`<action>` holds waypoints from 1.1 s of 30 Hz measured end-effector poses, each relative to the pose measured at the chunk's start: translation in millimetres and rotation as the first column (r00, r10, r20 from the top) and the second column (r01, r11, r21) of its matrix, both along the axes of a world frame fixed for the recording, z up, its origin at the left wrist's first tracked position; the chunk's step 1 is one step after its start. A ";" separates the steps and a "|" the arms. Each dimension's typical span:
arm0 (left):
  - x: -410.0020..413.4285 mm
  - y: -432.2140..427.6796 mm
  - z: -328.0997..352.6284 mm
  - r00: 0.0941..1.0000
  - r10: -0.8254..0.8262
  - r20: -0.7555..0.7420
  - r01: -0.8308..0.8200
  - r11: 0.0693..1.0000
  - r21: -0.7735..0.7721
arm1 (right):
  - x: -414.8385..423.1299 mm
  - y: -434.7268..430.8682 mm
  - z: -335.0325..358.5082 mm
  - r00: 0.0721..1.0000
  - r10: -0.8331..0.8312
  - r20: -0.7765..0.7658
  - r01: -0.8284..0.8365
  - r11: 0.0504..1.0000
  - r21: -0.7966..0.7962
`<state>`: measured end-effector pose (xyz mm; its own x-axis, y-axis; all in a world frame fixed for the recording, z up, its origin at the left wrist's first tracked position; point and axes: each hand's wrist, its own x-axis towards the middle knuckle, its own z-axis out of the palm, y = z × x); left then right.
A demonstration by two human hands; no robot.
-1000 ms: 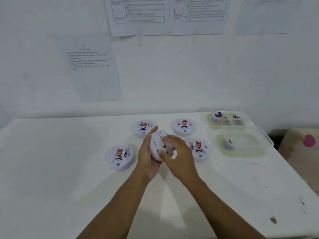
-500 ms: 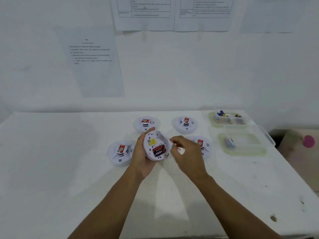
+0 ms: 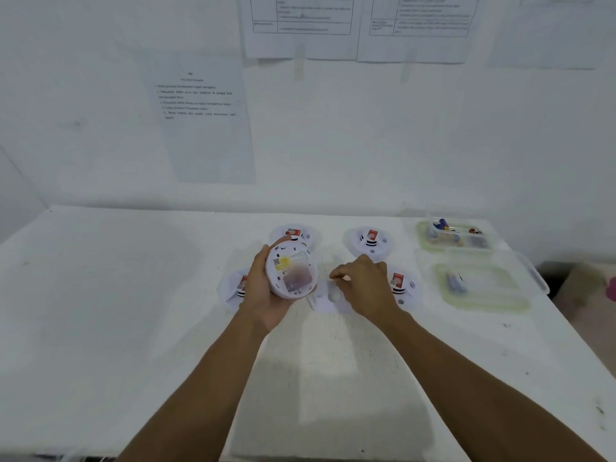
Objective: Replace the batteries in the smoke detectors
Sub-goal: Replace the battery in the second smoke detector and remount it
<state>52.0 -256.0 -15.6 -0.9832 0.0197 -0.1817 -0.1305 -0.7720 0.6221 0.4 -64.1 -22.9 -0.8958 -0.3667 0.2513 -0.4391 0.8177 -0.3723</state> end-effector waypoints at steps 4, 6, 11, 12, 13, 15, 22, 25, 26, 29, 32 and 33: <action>-1.3 3.6 6.6 1.000 -0.012 0.011 0.012 1.000 -0.010 | 7.5 -1.7 12.1 0.996 -0.057 -0.066 0.036 0.957 -0.287; -2.8 9.2 9.1 1.000 -0.004 -0.020 0.003 1.000 -0.022 | 21.5 -7.9 25.5 0.994 -0.017 -0.111 -0.030 0.911 -0.411; -5.0 33.3 18.8 0.999 -0.013 -0.040 0.009 0.993 -0.116 | 56.4 -28.1 41.5 0.999 -0.003 -0.052 -0.020 0.901 -0.433; -5.3 37.1 19.5 0.999 -0.017 -0.037 0.012 0.992 -0.123 | 58.4 -28.9 40.6 0.999 -0.025 -0.047 0.002 0.896 -0.445; -5.7 39.4 19.1 0.999 -0.017 -0.041 0.011 0.992 -0.128 | 59.0 -28.8 39.6 0.998 -0.044 -0.051 0.016 0.893 -0.450; -5.9 42.6 18.1 0.998 -0.011 -0.056 0.004 0.992 -0.129 | 58.8 -27.4 39.3 0.996 -0.064 -0.063 0.029 0.895 -0.445; -2.3 47.4 23.2 0.994 -0.021 -0.111 0.001 0.985 -0.172 | 62.0 -29.1 45.6 0.985 -0.150 -0.082 0.108 0.917 -0.385; -2.2 47.7 20.2 0.994 -0.028 -0.105 0.011 0.987 -0.163 | 63.3 -31.6 44.4 0.979 -0.188 -0.075 0.150 0.923 -0.355; -1.8 48.1 18.9 0.995 -0.026 -0.099 0.009 0.987 -0.162 | 63.9 -31.8 42.8 0.979 -0.195 -0.064 0.162 0.924 -0.346; -2.6 50.0 15.4 0.997 -0.040 -0.073 0.029 0.989 -0.146 | 66.6 -29.6 39.1 0.979 -0.196 -0.055 0.164 0.920 -0.356; -5.5 54.6 15.8 0.998 -0.059 -0.037 0.055 0.993 -0.108 | 70.4 -20.3 34.7 0.988 -0.123 -0.096 0.077 0.920 -0.383; -7.0 56.8 16.3 0.998 -0.060 -0.028 0.057 0.994 -0.091 | 70.4 -15.2 31.7 0.989 -0.094 -0.117 0.043 0.924 -0.379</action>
